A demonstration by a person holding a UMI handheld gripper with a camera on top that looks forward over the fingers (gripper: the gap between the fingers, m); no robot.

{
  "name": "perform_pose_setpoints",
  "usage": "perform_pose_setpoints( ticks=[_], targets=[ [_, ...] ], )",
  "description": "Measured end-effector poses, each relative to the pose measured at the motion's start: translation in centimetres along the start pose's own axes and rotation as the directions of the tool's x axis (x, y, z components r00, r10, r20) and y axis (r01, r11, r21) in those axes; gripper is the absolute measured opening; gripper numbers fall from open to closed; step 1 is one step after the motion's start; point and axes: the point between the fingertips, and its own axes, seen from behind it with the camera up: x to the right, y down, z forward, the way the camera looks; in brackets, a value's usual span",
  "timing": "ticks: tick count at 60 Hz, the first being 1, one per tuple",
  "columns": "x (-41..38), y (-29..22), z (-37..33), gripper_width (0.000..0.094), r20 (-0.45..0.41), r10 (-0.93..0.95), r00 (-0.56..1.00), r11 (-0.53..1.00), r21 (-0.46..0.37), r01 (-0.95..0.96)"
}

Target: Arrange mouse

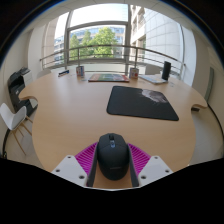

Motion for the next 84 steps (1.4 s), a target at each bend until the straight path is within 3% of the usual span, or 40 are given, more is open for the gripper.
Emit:
perform_pose_setpoints(
  ticks=[7, 15, 25, 31, 36, 42, 52, 58, 65, 70, 73, 77, 84],
  targets=[
    [-0.3, -0.2, 0.5, 0.0411, 0.014, -0.008, 1.0, 1.0, -0.012, 0.008],
    [-1.0, -2.9, -0.1, 0.0385, 0.064, 0.015, 0.998, 1.0, -0.009, -0.015],
    [0.1, -16.0, -2.3, 0.0384, 0.127, 0.052, 0.991, 0.985, 0.16, -0.072],
    [4.0, -24.4, -1.2, 0.0383, 0.103, 0.067, 0.992, 0.957, 0.274, -0.093],
    [7.9, -28.1, 2.0, 0.0382, 0.067, 0.103, 0.992, 0.949, 0.293, -0.119],
    [11.8, -26.2, 8.6, 0.0382, 0.006, 0.129, 0.992, 0.965, 0.229, -0.127],
    [14.7, -19.4, 17.6, 0.0388, -0.059, 0.139, 0.988, 0.99, 0.014, -0.139],
    [14.6, -16.7, 20.0, 0.0479, -0.055, 0.15, 0.987, 0.987, -0.058, -0.153],
    [13.8, -15.9, 19.4, 0.058, -0.031, 0.126, 0.992, 0.988, -0.081, -0.128],
    [13.7, -16.7, 18.2, 0.0861, -0.032, 0.087, 0.996, 0.995, -0.055, -0.089],
    [13.4, -17.3, 17.0, 0.0819, -0.031, 0.074, 0.997, 0.996, -0.04, -0.075],
    [13.0, -18.2, 14.6, 0.0856, -0.036, 0.062, 0.997, 0.998, -0.024, -0.063],
    [12.3, -19.4, 9.3, 0.0843, -0.061, 0.05, 0.997, 0.999, 0.008, -0.05]
  ],
)
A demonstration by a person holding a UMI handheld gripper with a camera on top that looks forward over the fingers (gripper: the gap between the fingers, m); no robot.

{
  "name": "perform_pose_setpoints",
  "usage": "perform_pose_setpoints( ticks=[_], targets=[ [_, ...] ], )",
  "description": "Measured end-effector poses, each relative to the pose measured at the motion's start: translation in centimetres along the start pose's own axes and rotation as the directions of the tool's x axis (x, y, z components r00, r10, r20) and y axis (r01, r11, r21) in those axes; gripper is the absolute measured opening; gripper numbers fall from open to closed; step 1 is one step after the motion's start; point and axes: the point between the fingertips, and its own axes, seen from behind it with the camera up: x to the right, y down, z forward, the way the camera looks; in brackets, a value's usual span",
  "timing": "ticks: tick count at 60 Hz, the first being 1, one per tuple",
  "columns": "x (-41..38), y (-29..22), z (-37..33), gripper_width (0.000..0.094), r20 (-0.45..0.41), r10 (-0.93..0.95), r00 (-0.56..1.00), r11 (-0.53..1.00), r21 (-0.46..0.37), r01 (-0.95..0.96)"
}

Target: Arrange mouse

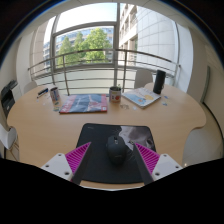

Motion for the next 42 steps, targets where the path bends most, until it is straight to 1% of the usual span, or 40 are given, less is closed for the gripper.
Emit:
perform_pose_setpoints(
  ticks=[13, 24, 32, 42],
  targets=[
    [-0.7, -0.1, -11.5, 0.0847, -0.051, 0.008, 0.999, 0.998, 0.063, -0.005],
    [-1.4, 1.6, -19.2, 0.0847, -0.089, 0.002, 0.996, 0.996, 0.094, 0.007],
    [-2.1, 2.8, -22.3, 0.0847, -0.097, -0.005, 0.995, 0.995, 0.098, 0.014],
    [-2.3, 3.8, -24.3, 0.0847, -0.105, -0.013, 0.994, 0.995, 0.1, 0.023]
  ],
)
